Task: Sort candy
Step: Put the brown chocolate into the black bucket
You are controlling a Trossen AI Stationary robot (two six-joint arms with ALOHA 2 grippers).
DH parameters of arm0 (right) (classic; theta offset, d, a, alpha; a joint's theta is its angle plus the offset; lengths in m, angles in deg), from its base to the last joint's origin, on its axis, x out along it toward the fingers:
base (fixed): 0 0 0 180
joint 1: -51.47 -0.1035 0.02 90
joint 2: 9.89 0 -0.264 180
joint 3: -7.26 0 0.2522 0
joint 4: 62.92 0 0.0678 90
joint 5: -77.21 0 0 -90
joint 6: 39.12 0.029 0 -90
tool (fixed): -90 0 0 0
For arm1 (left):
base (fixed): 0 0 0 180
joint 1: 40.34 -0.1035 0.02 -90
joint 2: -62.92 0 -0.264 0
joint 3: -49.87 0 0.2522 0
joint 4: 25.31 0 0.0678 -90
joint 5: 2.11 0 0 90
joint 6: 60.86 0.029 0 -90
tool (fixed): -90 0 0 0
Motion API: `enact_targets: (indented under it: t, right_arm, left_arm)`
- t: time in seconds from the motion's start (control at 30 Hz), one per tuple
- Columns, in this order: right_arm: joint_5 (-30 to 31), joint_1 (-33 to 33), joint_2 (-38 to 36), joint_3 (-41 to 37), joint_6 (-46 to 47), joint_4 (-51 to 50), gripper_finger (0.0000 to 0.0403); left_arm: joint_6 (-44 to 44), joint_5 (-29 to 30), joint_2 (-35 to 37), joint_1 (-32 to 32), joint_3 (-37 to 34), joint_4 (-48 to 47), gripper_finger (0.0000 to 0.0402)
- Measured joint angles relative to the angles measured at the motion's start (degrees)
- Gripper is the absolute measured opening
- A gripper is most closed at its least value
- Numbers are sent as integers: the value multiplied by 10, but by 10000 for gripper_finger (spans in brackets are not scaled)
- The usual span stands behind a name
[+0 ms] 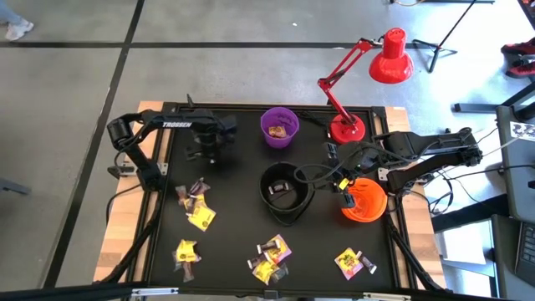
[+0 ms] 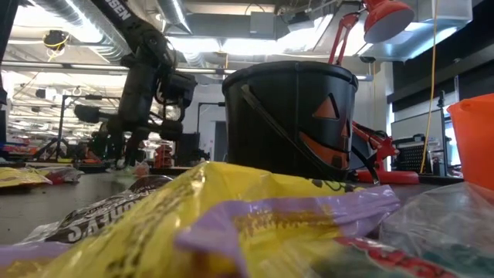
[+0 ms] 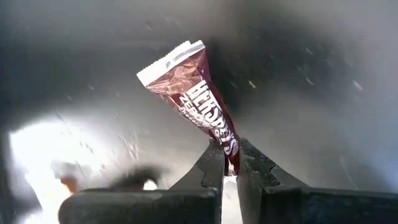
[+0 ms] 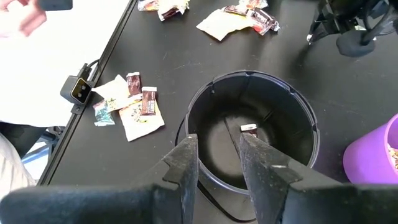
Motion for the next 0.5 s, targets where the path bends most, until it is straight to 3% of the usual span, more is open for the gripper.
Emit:
enact_targets:
  t: [0.17,0.5]
  right_arm:
    - [0,0,0,0,0,0,117]
    - [0,0,0,0,0,0,117]
  left_arm:
    - [13,-41,0,10,35,-18,8]
    - [146,-113,0,34,105,-13,9]
